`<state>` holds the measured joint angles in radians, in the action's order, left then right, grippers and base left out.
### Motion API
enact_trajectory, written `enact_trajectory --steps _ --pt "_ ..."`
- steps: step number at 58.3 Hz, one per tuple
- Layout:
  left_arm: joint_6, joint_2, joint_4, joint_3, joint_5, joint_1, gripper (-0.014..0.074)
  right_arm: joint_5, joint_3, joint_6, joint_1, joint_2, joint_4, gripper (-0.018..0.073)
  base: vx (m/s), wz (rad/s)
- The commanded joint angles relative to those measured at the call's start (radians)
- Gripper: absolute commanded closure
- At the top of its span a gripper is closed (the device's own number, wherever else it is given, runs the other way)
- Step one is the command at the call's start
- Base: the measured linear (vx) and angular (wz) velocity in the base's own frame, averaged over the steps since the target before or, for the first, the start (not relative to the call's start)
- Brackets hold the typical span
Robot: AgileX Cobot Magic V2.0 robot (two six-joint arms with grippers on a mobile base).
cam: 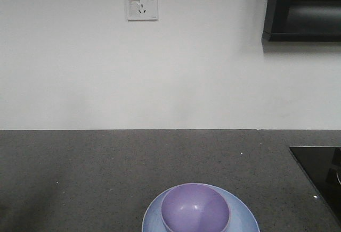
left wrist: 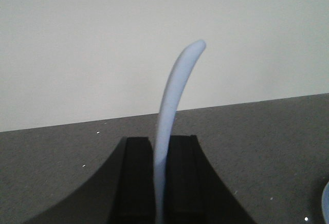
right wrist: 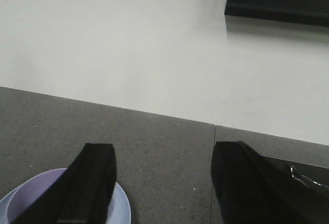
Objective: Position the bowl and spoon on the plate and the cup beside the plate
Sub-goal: 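Move the held spoon over the bowl and release it with the left gripper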
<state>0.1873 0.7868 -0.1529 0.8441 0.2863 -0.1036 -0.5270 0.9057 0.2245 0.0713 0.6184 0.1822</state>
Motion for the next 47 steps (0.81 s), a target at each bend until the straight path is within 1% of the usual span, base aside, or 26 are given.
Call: enact_trajectory --steps 1,6,8,11,16,26,32,41,47 --pt "0.096 0.030 -0.118 0.030 -0.211 -0.062 0.0592 0.058 0.021 0.007 -0.006 -0.001 -0.001 0.0124 0.00 0.00" --pt "0.203 0.080 -0.170 0.055 -0.255 -0.143 0.0592 0.035 0.021 0.007 -0.006 0.018 0.003 0.0139 0.00 0.00" --pt "0.233 0.107 -0.183 0.075 -0.255 -0.182 0.0593 0.028 0.021 0.007 -0.006 0.027 0.005 0.0142 0.00 0.00" --pt "0.256 0.151 -0.196 0.106 -0.255 -0.239 0.0596 0.024 0.021 0.007 -0.006 0.037 0.007 0.0143 0.00 0.00" --pt "0.256 0.246 -0.202 0.171 -0.263 -0.335 0.0596 0.020 0.021 -0.003 -0.006 0.053 0.010 0.0143 0.00 0.00" --pt "0.256 0.464 -0.202 0.290 -0.339 -0.479 0.0596 0.020 0.021 -0.021 -0.006 0.068 0.010 0.0143 0.00 0.00" --pt "0.244 0.592 -0.203 0.353 -0.400 -0.545 0.0596 0.020 0.021 -0.021 -0.006 0.068 0.008 0.0143 0.00 0.00" --pt "0.121 0.771 -0.201 0.428 -0.520 -0.596 0.0594 0.019 0.021 -0.020 -0.006 0.068 -0.002 0.0143 0.00 0.00" --pt "0.077 0.868 -0.201 0.449 -0.568 -0.615 0.0593 0.020 0.021 -0.020 -0.006 0.068 -0.002 0.0143 0.00 0.00"
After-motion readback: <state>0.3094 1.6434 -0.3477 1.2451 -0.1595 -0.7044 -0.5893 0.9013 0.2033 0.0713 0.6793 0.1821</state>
